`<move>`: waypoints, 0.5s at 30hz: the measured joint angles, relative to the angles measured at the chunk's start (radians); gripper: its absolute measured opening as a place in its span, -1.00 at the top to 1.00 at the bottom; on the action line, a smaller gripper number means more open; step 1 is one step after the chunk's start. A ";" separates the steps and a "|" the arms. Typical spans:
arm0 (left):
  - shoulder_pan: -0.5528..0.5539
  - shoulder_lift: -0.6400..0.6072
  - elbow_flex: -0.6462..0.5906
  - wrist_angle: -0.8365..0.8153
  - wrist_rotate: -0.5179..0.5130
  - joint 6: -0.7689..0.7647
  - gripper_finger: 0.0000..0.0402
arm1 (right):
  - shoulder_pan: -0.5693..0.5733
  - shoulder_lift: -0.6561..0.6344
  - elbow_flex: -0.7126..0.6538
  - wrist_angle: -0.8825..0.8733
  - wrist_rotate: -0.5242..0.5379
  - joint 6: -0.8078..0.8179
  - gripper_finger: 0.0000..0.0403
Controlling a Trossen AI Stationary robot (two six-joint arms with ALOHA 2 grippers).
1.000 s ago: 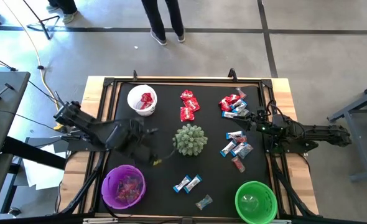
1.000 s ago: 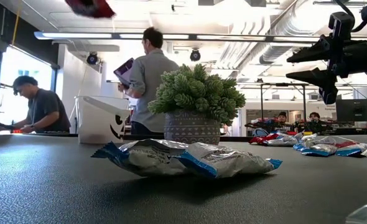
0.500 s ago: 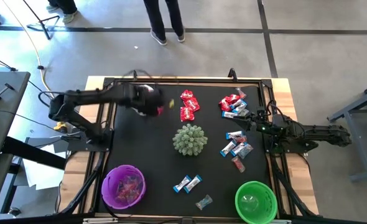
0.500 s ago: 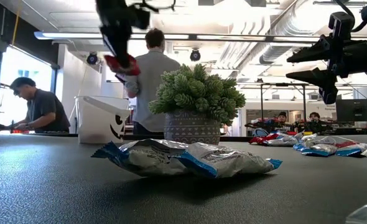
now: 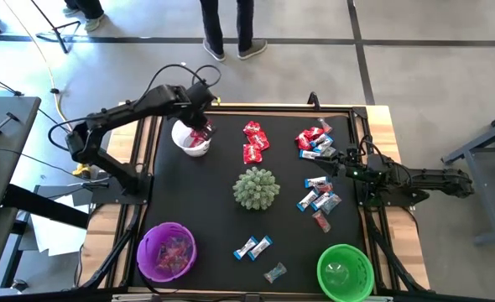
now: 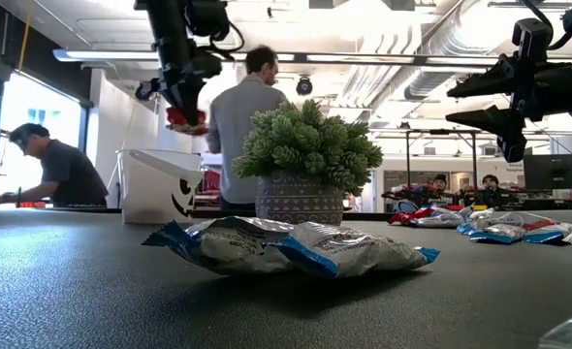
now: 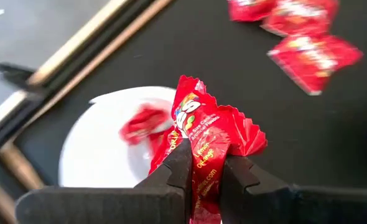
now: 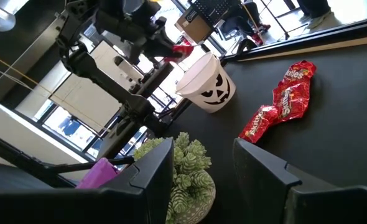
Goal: Organize candy in baskets
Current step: Put the red candy into the white bucket
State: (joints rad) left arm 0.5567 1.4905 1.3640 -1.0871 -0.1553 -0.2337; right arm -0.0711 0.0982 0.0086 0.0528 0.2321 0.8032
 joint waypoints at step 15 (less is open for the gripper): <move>0.117 0.000 0.000 -0.090 0.001 -0.026 0.45 | 0.000 0.000 0.000 0.000 0.000 0.000 0.19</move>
State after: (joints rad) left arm 0.6736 1.4906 1.3640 -1.1772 -0.1545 -0.2596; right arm -0.0711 0.0982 0.0083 0.0529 0.2321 0.8035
